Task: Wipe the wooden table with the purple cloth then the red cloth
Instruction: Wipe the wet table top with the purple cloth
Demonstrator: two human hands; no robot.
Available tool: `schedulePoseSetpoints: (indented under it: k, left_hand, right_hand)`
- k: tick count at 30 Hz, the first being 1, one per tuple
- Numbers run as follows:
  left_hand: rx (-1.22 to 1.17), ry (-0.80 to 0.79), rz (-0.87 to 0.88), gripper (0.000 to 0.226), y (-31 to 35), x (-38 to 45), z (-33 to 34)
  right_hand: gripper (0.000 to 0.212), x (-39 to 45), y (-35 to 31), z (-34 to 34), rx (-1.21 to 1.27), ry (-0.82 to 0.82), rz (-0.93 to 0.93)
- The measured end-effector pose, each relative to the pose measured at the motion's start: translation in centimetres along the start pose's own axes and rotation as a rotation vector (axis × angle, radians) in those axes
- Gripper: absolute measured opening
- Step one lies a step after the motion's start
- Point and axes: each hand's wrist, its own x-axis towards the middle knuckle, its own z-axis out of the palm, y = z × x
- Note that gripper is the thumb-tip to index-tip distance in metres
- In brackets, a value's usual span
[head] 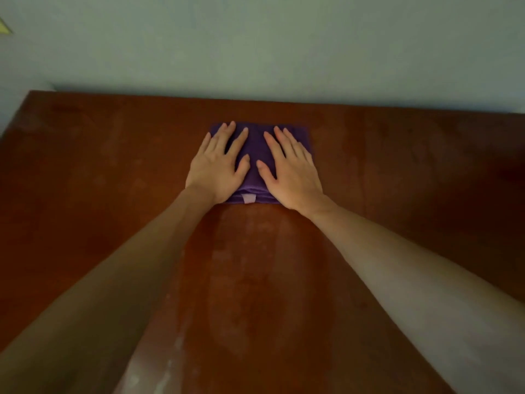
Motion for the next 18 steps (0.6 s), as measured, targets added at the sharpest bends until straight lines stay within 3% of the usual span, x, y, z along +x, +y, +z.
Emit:
schedulePoseSetpoints:
  k: [12, 18]
  left_hand:
    - [-0.087, -0.015, 0.048, 0.064, 9.8, -26.2, 0.2]
    - [-0.05, -0.039, 0.041, 0.064, 13.0, -32.8, 0.8]
  right_hand:
    - [0.068, -27.5, -5.6, -3.1, 0.005, -0.017, 0.043]
    - [0.068, -34.5, -6.6, -4.0, -0.009, -0.025, 0.072]
